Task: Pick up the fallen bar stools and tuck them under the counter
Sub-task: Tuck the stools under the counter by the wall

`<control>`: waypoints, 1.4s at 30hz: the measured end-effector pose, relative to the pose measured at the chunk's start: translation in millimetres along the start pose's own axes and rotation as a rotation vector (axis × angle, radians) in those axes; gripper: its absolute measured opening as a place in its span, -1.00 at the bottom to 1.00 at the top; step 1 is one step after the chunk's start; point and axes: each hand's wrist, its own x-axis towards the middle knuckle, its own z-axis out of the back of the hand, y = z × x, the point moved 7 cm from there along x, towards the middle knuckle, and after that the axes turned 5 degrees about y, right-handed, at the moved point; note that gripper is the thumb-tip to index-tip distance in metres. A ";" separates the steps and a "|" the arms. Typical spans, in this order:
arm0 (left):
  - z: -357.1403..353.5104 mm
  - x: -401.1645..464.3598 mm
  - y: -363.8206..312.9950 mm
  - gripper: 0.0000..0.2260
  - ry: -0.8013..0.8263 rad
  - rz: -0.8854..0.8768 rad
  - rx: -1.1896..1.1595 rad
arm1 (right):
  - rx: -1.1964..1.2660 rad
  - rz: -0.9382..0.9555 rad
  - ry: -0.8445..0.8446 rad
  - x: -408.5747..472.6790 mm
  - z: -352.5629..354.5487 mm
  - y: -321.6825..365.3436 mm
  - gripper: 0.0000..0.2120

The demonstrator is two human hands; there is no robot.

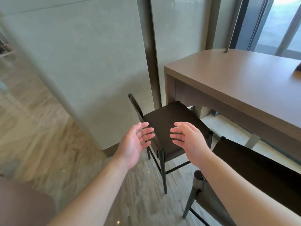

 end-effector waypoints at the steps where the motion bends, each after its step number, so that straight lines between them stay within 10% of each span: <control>1: -2.7 12.1 -1.6 -0.68 0.015 0.007 0.010 | 0.004 0.005 -0.011 8.3 1.8 3.1 -0.83; 31: 75.8 322.7 -53.5 -0.67 0.612 0.223 0.219 | -0.013 0.083 -0.652 172.4 -103.4 -20.7 -0.83; 42: 123.8 405.8 -48.9 -0.74 0.706 -0.058 0.798 | -0.697 -0.133 -0.772 194.2 -121.8 -70.0 -0.85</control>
